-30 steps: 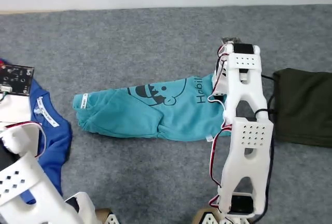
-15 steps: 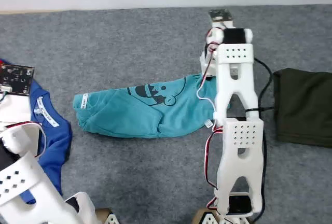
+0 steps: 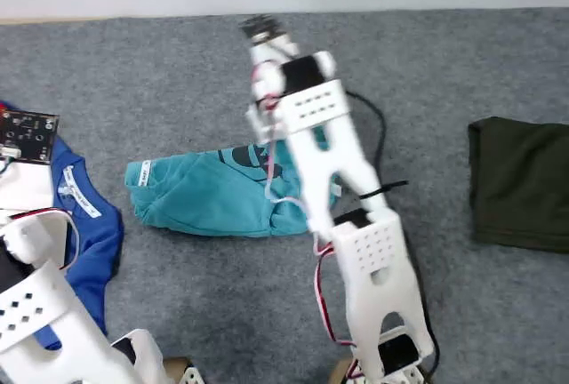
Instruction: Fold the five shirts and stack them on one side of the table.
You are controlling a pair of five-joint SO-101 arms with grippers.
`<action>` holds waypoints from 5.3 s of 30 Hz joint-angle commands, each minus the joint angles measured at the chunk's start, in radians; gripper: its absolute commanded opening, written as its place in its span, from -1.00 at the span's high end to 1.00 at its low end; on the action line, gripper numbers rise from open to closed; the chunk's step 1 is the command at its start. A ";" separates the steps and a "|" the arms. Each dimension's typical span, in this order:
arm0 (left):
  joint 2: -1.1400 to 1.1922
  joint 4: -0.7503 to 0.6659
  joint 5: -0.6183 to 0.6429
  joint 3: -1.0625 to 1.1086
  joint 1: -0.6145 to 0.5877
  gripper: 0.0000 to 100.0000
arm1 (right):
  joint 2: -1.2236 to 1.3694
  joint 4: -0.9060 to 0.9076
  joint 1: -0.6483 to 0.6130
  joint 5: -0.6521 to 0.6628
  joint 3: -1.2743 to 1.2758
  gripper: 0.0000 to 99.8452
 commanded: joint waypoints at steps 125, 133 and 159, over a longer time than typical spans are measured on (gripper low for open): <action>-0.005 0.005 0.002 0.056 -0.002 0.99 | -0.165 0.044 -0.120 0.117 -0.192 0.59; 0.121 -0.043 0.000 -0.062 0.005 0.91 | -0.503 0.042 0.090 0.118 0.284 0.84; 1.080 0.006 -0.005 -0.670 0.209 0.70 | -1.035 0.039 0.871 0.118 1.172 0.84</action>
